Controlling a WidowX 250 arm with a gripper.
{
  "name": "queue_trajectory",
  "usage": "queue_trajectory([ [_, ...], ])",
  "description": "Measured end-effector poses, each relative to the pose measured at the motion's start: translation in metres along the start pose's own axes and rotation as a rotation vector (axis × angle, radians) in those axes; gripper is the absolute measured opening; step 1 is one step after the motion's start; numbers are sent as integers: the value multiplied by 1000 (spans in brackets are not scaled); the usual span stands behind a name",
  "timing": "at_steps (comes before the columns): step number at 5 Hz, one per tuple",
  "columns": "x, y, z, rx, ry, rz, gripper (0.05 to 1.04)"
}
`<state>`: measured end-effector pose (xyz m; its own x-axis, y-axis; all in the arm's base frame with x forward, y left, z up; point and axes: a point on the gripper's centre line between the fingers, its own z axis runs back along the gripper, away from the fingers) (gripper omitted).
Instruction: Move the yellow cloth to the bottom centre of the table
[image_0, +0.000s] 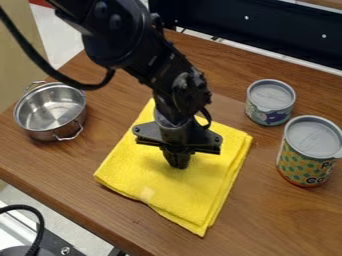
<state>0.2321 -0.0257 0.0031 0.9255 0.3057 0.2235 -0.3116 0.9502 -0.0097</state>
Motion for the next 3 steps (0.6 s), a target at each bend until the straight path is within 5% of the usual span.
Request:
queue_trajectory([
  [2,-13,-10,3,-7,-11,-21,53],
  [3,-22,-7,7,-8,27,-15,53],
])
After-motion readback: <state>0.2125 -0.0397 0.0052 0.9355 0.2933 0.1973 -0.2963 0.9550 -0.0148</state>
